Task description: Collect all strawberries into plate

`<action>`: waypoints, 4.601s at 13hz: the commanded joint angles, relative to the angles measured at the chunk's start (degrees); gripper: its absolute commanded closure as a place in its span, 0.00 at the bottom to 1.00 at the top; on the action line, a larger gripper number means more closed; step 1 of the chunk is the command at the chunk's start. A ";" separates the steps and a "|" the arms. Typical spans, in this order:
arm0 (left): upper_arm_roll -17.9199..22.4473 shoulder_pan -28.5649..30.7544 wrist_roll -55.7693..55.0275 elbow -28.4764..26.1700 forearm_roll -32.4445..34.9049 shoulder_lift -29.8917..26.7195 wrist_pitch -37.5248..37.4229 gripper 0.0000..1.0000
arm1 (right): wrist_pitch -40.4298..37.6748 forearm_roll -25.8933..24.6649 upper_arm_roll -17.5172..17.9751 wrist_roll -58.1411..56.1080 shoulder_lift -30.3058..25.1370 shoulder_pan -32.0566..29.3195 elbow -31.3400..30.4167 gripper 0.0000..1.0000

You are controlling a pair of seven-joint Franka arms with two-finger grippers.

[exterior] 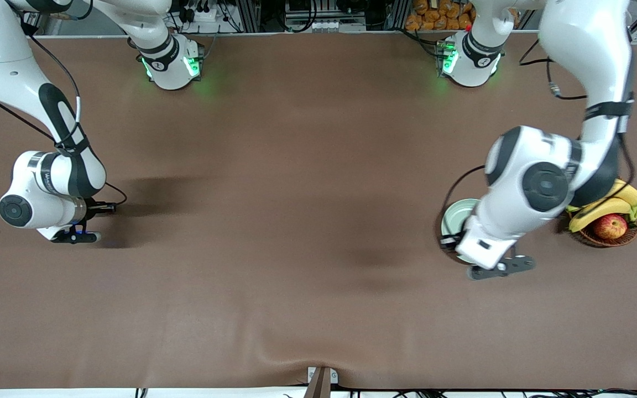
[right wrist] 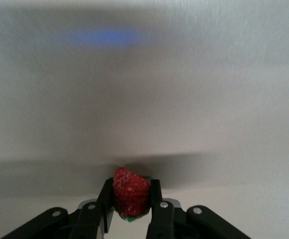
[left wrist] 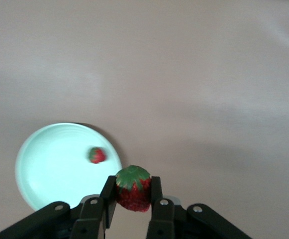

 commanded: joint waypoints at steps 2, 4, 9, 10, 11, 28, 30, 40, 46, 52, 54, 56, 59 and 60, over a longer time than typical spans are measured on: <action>-0.51 4.82 9.86 -1.22 -1.00 -2.13 -3.32 1.00 | -0.94 -0.53 0.36 0.96 -3.43 4.62 4.61 0.85; -0.51 7.27 14.09 -1.66 -1.01 -2.13 -3.94 1.00 | -1.03 5.06 0.36 4.72 -4.76 9.10 6.64 0.88; -0.51 13.34 22.27 -5.60 -0.48 -0.29 -2.37 1.00 | -0.42 27.02 0.36 6.32 -5.03 21.23 9.36 0.88; -0.51 14.57 24.54 -7.44 -0.39 -0.20 -0.10 1.00 | -0.07 31.77 0.27 8.24 -4.59 24.30 10.07 0.89; -0.51 16.32 26.57 -9.03 -0.48 0.58 2.80 1.00 | 0.37 35.82 0.10 11.82 -3.63 27.46 11.99 0.89; -2.70 11.16 7.90 -24.07 -0.39 0.43 19.01 0.00 | 25.86 37.97 -1.40 44.11 17.73 57.28 29.23 0.84; -4.89 10.02 2.80 -23.46 -0.39 -0.46 17.51 0.00 | 27.26 37.97 -1.40 44.12 18.44 58.25 29.15 0.69; -7.98 -4.30 -18.83 -17.05 -0.48 4.19 18.03 0.00 | 5.70 29.91 -0.87 42.71 5.28 43.87 28.53 0.00; -7.45 -9.59 -25.71 -12.47 -0.22 11.04 23.90 0.00 | -20.24 16.45 4.13 39.82 -8.52 28.92 28.62 0.00; -6.49 -11.96 -24.91 -12.30 4.07 14.65 27.35 0.22 | -34.86 11.95 5.62 27.81 -18.99 19.35 29.06 0.00; -6.40 -11.96 -24.74 -12.21 4.44 15.09 27.35 0.38 | -36.36 11.95 7.99 22.08 -20.93 13.37 28.97 0.00; -6.40 -11.96 -24.56 -12.21 4.53 15.18 27.43 0.53 | -38.03 11.87 9.23 19.34 -21.11 9.06 28.88 0.00; -6.31 -11.96 -24.56 -11.60 4.53 15.36 27.43 0.85 | -38.65 8.55 8.97 10.75 -23.38 5.18 28.62 0.00; -6.40 -11.96 -24.74 -11.16 4.53 15.53 27.43 0.96 | -39.52 6.00 8.71 8.46 -23.92 4.65 28.53 0.00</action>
